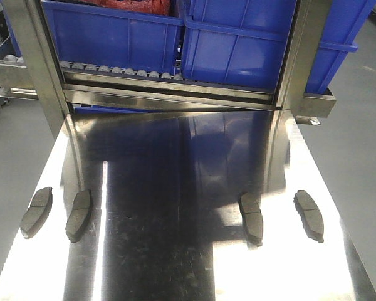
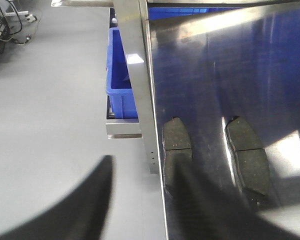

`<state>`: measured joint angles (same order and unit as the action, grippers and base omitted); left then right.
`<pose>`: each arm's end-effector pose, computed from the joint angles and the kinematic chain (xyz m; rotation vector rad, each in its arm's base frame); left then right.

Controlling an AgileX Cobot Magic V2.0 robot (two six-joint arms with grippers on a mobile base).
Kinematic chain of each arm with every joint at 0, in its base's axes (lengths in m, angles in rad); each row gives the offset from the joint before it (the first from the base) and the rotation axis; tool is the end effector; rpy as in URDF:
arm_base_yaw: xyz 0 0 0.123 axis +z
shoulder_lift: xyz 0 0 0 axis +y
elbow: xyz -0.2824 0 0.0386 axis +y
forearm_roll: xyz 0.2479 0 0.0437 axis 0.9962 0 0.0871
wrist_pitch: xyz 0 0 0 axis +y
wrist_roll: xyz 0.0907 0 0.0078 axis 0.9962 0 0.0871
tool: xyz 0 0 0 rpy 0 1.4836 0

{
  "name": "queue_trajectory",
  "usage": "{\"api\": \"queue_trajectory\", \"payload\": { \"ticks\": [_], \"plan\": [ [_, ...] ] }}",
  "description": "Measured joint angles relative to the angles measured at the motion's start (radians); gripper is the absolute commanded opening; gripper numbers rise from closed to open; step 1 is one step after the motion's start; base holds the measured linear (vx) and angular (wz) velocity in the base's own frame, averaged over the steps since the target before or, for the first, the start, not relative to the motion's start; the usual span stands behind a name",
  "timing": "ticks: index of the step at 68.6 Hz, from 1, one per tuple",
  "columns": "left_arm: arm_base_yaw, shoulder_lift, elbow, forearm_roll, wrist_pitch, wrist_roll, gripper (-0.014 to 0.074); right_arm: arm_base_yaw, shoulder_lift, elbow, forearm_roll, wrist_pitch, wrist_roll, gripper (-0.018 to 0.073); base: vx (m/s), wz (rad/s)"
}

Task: Move and align brake pads A on conveyor
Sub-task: 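Lower the left gripper toward the brake pad nearest it on the table, then close the left gripper on the outer brake pad and lift it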

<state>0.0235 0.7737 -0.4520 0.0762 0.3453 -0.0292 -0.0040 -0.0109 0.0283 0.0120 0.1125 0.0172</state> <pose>0.1500 0.0059 0.2611 0.0055 2.1502 0.0661 0.0568 -0.0001 0.1939 0.0257 1.6133 0.0205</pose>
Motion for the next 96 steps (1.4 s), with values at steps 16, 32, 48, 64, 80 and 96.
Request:
{"api": "queue_trajectory", "payload": {
  "ticks": [16, 32, 48, 64, 80, 96],
  "plan": [
    [0.0, 0.02, -0.019, -0.021, 0.008, -0.001, 0.0688, 0.0, 0.0, 0.0, 0.0, 0.0, 0.0, -0.0008, 0.0, 0.0],
    [0.0, 0.27, -0.207, -0.035, 0.185, 0.029, 0.0644, 0.0, 0.0, 0.0, 0.0, 0.0, 0.0, -0.0008, 0.0, 0.0],
    [-0.023, 0.583, -0.404, -0.127, 0.272, 0.169, 0.0611, 0.0, 0.0, 0.0, 0.0, 0.0, 0.0, -0.0008, 0.0, 0.0],
    [-0.028, 0.84, -0.555, -0.148, 0.358, 0.217, 0.0604, 0.0, 0.0, 0.0, 0.0, 0.0, 0.0, -0.0008, 0.0, 0.0],
    [-0.029, 0.972, -0.613, -0.157, 0.411, 0.234, 0.0578, 0.0, 0.0, 0.0, 0.0, 0.0, 0.0, -0.0008, 0.0, 0.0],
    [-0.029, 1.016, -0.613, -0.158, 0.417, 0.236, 0.0577, 0.0, 0.0, 0.0, 0.0, 0.0, 0.0, -0.0008, 0.0, 0.0]
  ]
}}
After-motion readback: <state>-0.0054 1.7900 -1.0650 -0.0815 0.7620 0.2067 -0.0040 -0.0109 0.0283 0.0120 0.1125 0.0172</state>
